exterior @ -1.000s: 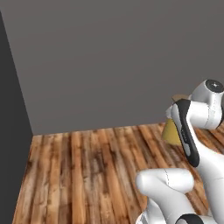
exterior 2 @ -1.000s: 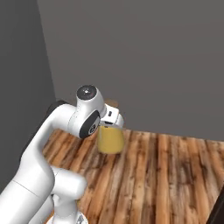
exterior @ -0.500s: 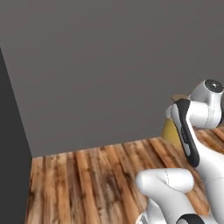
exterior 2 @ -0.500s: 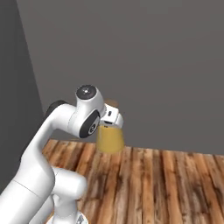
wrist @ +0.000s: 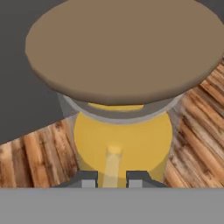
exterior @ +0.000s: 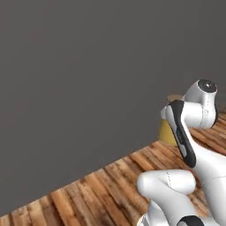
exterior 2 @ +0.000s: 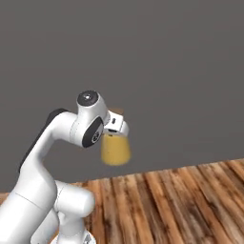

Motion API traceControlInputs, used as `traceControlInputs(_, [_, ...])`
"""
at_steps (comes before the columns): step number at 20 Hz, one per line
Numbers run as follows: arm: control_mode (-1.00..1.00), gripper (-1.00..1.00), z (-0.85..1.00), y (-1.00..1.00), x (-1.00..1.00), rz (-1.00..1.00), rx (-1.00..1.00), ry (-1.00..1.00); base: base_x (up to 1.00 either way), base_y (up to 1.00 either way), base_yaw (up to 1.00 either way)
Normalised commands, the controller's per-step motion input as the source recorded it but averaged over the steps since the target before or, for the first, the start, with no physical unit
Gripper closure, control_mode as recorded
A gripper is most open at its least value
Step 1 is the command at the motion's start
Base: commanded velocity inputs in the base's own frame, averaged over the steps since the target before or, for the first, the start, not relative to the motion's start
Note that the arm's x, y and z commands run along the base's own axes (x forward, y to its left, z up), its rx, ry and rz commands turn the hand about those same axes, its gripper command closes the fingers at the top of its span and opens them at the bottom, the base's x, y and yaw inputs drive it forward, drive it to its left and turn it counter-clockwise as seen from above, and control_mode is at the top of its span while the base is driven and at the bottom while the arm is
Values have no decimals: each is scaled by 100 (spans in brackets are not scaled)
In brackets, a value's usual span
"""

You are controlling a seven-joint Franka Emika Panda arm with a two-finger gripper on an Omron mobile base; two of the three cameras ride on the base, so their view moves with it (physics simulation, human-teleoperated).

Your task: There is a tray on the dining counter. Grab the cup, mug, and pitcher and place them on the tray. The pitcher may be placed next to the tray if it cannot fit the tray.

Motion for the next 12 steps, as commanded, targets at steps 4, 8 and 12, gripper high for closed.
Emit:
traceControlInputs(4, [100, 100, 0, 0, 0, 0, 0, 0, 100, 21, -70])
traceControlInputs(8, [100, 100, 0, 0, 0, 0, 0, 0, 99, 36, -66])
traceControlInputs(12, [100, 100, 0, 0, 0, 0, 0, 0, 100, 35, -65])
